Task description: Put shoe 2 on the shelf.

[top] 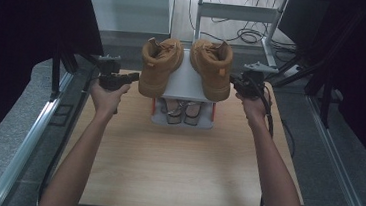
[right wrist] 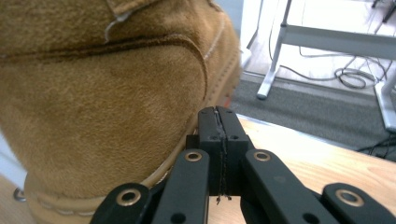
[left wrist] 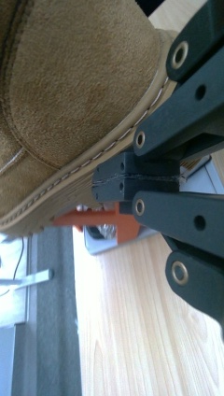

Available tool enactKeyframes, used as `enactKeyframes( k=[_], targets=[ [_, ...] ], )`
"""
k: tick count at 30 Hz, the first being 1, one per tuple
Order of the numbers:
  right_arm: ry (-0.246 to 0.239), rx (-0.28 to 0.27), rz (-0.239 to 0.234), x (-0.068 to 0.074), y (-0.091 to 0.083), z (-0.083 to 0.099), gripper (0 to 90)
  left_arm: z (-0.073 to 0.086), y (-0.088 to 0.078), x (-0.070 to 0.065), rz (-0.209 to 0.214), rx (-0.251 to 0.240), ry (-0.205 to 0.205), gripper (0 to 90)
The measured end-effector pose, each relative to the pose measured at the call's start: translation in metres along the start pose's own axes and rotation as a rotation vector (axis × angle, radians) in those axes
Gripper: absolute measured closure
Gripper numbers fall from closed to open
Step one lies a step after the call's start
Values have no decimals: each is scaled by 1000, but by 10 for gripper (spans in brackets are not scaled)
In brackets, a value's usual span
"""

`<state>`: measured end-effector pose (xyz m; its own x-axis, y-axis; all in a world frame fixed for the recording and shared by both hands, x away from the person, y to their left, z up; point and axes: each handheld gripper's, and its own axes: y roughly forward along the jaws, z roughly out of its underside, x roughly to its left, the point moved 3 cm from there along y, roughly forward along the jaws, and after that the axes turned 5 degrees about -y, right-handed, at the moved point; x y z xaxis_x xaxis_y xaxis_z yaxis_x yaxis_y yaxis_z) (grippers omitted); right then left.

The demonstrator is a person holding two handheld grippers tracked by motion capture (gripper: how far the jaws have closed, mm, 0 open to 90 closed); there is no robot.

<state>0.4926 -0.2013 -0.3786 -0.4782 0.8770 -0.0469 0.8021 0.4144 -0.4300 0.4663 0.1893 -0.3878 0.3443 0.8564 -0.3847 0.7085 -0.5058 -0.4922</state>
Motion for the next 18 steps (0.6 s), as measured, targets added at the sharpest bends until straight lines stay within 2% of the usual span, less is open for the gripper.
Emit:
enactKeyframes(
  k=[3, 7, 9, 13, 18],
  targets=[
    [-35, 6, 1, 9, 2, -3, 896, 0, 7, -10, 8, 9, 12, 900],
    [-16, -3, -14, 8, 3, -2, 895, -3, 10, -12, 10, 18, 25, 900],
    [4, -13, -21, 6, 3, -2, 894, -5, 10, -10, 28, 11, 9, 900],
    [8, -23, -6, 3, 8, -3, 894, -11, 11, -10, 4, 7, 26, 900],
    [8, -27, -11, 2, 16, -5, 894, -16, 18, -10, 6, 13, 24, 900]
  ],
)
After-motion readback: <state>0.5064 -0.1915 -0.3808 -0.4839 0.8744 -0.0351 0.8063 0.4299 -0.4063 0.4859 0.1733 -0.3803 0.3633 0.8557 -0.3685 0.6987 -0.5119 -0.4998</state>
